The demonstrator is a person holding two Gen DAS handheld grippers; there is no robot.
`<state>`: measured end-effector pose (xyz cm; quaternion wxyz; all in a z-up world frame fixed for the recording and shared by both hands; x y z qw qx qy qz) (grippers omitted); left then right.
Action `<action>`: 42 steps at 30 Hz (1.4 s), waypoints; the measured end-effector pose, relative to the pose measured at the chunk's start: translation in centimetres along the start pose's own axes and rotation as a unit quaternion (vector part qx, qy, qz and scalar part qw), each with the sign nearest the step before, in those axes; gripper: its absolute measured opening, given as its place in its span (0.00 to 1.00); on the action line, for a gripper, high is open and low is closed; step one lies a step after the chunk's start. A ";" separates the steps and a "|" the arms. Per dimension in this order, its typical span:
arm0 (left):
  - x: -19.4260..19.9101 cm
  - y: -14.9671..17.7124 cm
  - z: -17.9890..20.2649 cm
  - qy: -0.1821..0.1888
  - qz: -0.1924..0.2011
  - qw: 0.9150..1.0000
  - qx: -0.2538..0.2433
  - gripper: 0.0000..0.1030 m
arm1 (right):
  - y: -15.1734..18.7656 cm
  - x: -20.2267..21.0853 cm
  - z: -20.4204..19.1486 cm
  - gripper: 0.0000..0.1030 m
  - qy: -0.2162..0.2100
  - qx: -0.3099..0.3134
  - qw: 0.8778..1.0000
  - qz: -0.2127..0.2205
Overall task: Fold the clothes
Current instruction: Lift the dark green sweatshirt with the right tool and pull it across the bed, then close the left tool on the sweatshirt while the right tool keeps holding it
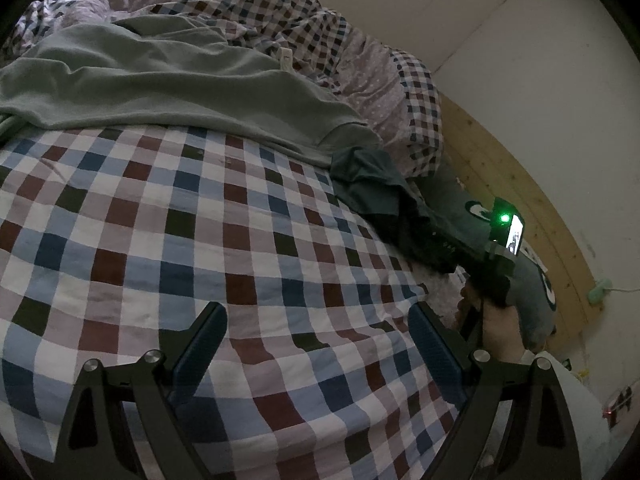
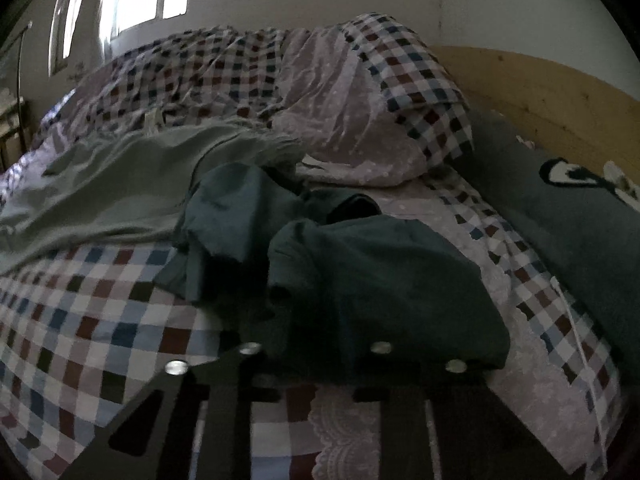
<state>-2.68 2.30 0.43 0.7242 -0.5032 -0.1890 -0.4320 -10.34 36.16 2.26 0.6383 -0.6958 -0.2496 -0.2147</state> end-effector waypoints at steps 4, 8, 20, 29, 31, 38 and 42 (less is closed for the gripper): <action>0.0 0.0 0.1 0.001 0.000 1.000 -0.003 0.91 | -0.8 1.2 0.1 0.01 -0.022 -0.022 0.999 0.028; 0.0 -0.2 0.1 0.005 0.002 1.000 0.000 0.91 | -2.2 2.6 -0.8 0.00 -0.057 -0.034 0.996 0.054; 1.4 -1.2 -0.2 0.046 0.008 0.998 0.039 0.91 | -6.8 8.3 -7.0 0.00 -0.169 -0.028 0.978 0.121; 3.3 -2.3 0.4 0.070 0.042 0.996 0.033 0.91 | -7.9 11.2 -17.2 0.00 -0.303 0.049 0.945 0.115; 3.9 -2.4 0.8 0.064 0.053 0.996 0.015 0.91 | -7.9 12.6 -20.1 0.00 -0.341 0.073 0.930 0.113; 3.9 -2.4 0.7 0.057 0.055 0.997 0.010 0.91 | -5.6 14.2 -28.5 0.02 -0.438 0.132 0.888 0.055; 2.8 -1.8 0.0 0.042 0.031 0.999 0.014 0.91 | -3.2 12.1 -30.5 0.18 -0.422 0.158 0.893 -0.004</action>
Point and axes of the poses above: each gripper's, at about its wrist camera, not at the fingertips, and x roughly against the way its jaws point, z to its right, y to its underside, the point moved 8 cm from there along -x, roughly the way its jaws point, and after that the axes turned 14 degrees about -y, right-handed, at the moved point
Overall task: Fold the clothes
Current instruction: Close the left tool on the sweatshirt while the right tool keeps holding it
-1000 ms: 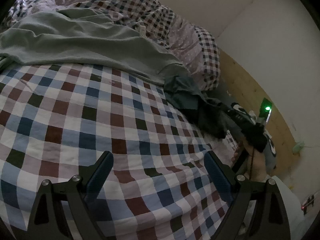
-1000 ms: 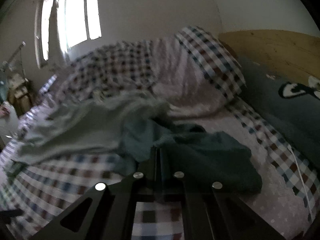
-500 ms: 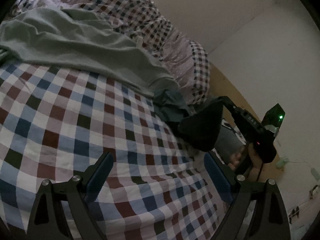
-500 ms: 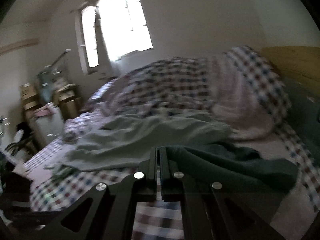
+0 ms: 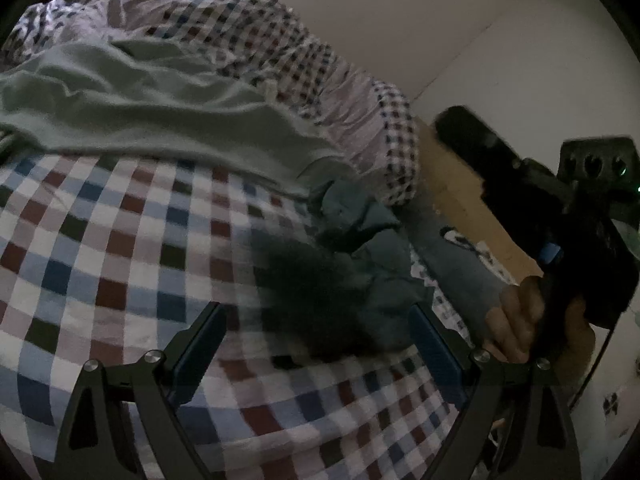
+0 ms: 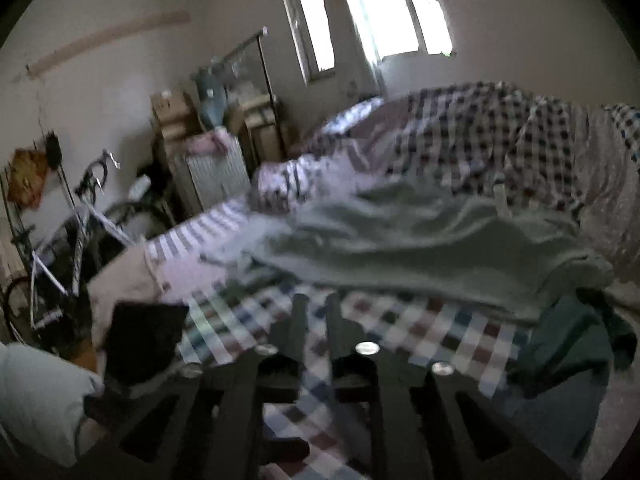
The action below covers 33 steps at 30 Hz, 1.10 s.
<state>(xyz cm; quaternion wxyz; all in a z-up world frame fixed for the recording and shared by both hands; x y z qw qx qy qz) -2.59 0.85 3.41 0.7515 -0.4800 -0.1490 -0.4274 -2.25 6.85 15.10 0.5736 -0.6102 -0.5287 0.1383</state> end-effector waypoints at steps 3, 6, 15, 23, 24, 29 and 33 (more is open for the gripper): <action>-0.4 0.2 -0.8 -0.017 -0.008 1.000 0.005 0.91 | -0.1 0.8 1.0 0.52 0.017 -0.010 1.000 0.019; -0.3 -0.1 -2.0 -0.023 -0.008 0.999 0.023 0.91 | 0.3 2.3 3.9 0.54 0.042 -0.040 0.998 0.030; -0.5 -0.6 -4.4 -0.021 -0.014 0.996 0.084 0.91 | 6.3 3.5 12.2 0.54 0.121 -0.100 0.986 -0.054; -1.1 -0.5 -3.8 -0.022 -0.018 0.996 0.083 0.91 | 9.1 7.6 16.9 0.54 0.186 -0.139 0.972 -0.044; -1.2 -0.5 -3.8 -0.022 -0.019 0.996 0.084 0.91 | 9.2 8.0 17.2 0.54 0.189 -0.144 0.971 -0.040; -1.9 0.0 -3.2 -0.013 -0.036 0.995 0.088 0.91 | 10.0 8.8 16.9 0.54 0.151 -0.161 0.974 -0.048; -2.5 0.5 -2.5 -0.007 -0.047 0.995 0.086 0.91 | 10.4 9.2 16.2 0.54 0.153 -0.150 0.975 -0.057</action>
Point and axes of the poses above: each gripper's, at about its wrist camera, not at the fingertips, and x roughly against the way its jaws point, z to its right, y to its underside, the point moved 8 cm from there along -x, roughly the way its jaws point, and after that the axes turned 14 degrees about -y, right-handed, at the moved point
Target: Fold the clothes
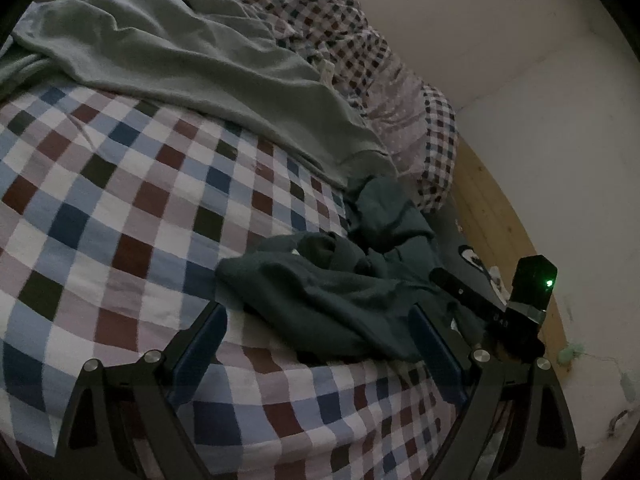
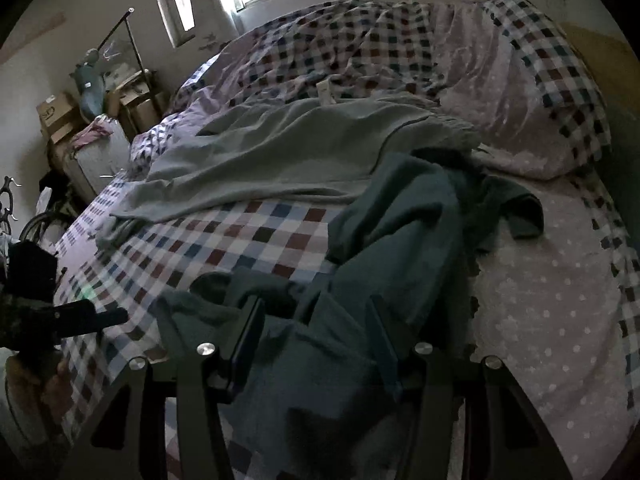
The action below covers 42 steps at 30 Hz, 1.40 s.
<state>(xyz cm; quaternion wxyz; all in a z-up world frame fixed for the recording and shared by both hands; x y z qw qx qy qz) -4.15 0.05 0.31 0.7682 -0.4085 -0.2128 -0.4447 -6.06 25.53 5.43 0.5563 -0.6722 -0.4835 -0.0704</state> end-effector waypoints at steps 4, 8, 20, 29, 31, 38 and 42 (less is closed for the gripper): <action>-0.9 0.5 -0.2 0.005 -0.020 0.999 0.024 0.91 | 0.2 1.2 0.4 0.54 0.007 -0.002 1.000 0.010; -1.7 0.8 -0.8 0.007 -0.033 0.998 0.059 0.91 | 0.1 2.4 0.9 0.54 0.008 -0.012 0.999 0.030; -3.8 0.1 -0.2 -0.040 -0.032 0.998 0.038 0.91 | -0.6 4.9 1.6 0.54 -0.004 -0.019 0.998 0.062; -6.3 0.1 0.6 -0.054 -0.054 0.996 0.047 0.74 | -1.1 6.4 2.5 0.54 0.000 -0.029 0.996 0.079; -6.6 0.0 0.5 -0.060 -0.055 0.995 0.052 0.64 | -1.1 6.6 2.7 0.54 0.000 -0.031 0.996 0.082; -6.8 -1.1 -1.5 -0.074 -0.060 0.991 0.095 0.08 | -1.2 7.1 3.7 0.54 0.003 -0.046 0.995 0.093; -6.2 -2.9 -0.7 -0.072 -0.034 0.995 0.058 0.03 | -1.3 6.9 4.0 0.54 0.004 -0.052 0.994 0.095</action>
Point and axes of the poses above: each gripper's, at about its wrist camera, not at the fingertips, and x roughly against the way its jaws point, z to its right, y to its underside, the point moved 8 cm from there along -x, roughly the way its jaws point, and after that the axes turned 14 degrees about -y, right-handed, at the moved point
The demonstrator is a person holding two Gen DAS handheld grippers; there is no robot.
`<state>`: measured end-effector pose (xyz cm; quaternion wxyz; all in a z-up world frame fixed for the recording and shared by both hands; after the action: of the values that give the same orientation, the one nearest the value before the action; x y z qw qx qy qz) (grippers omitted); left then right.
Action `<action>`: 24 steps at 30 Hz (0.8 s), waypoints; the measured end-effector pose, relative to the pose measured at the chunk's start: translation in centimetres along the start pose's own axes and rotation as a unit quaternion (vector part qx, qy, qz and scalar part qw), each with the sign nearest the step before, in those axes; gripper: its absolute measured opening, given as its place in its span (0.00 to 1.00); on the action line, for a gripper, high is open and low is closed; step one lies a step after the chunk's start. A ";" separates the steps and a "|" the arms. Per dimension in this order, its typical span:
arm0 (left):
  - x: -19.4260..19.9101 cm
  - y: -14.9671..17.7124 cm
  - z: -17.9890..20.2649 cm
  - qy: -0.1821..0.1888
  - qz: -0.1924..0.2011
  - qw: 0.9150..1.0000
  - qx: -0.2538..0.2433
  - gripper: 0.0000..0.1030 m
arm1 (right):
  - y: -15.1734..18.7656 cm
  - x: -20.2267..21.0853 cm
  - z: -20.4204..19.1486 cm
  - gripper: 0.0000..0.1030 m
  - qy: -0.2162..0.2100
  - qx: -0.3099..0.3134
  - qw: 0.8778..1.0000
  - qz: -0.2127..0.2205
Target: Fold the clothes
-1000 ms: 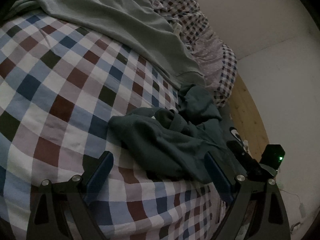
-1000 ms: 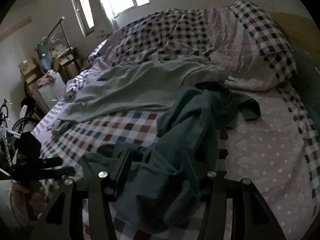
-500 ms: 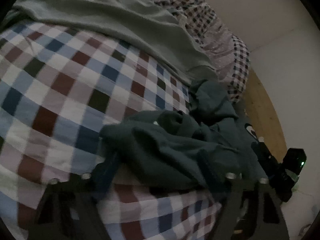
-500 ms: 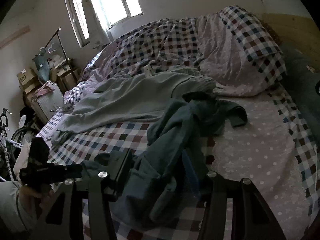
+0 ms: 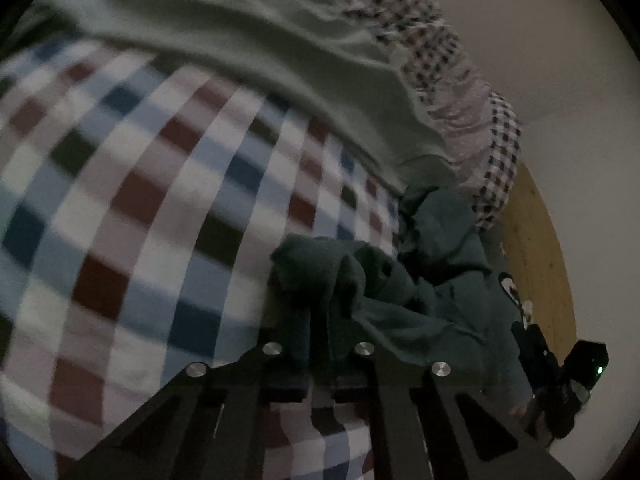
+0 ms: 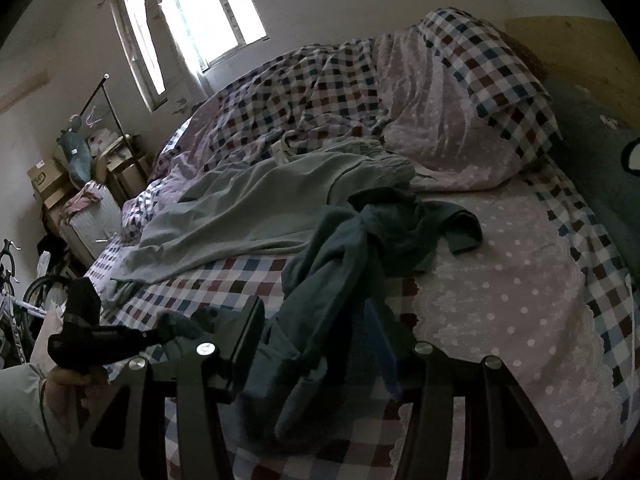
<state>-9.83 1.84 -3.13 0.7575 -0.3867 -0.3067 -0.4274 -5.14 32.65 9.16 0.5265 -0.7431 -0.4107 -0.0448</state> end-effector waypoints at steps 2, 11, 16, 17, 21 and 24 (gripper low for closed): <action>0.5 -0.8 0.5 0.003 0.013 1.000 -0.015 0.02 | 0.0 -0.1 0.0 0.54 0.000 0.000 1.000 0.000; 3.5 -5.8 0.6 0.008 0.062 0.998 -0.008 0.01 | -0.1 -0.2 0.8 0.54 0.008 -0.015 1.000 0.005; 5.6 -10.1 -0.8 -0.018 0.104 0.994 -0.012 0.01 | -0.2 0.2 2.3 0.54 0.016 -0.036 0.999 0.013; 6.2 -11.0 -1.1 -0.027 0.120 0.992 -0.014 0.01 | -0.3 0.3 2.6 0.54 0.019 -0.038 0.999 0.014; 8.6 -15.2 -1.2 -0.053 0.167 0.984 -0.030 0.01 | -0.4 0.5 3.5 0.54 0.021 -0.056 0.998 0.024; 10.4 -18.0 -1.2 -0.062 0.197 0.978 -0.032 0.01 | -0.2 0.3 3.6 0.54 0.022 -0.054 0.998 0.019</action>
<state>-20.97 -9.48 10.35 0.7937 -0.4893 -0.2573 -0.2539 -6.40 35.78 7.92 0.4950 -0.7771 -0.3818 -0.0735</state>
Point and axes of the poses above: each gripper's, at about its wrist camera, not at the fingertips, and x roughly against the way its jaws point, z to its right, y to its underside, the point moved 8 cm from there along -x, roughly the way its jaws point, and after that the axes turned 14 degrees about -y, right-handed, at the moved point
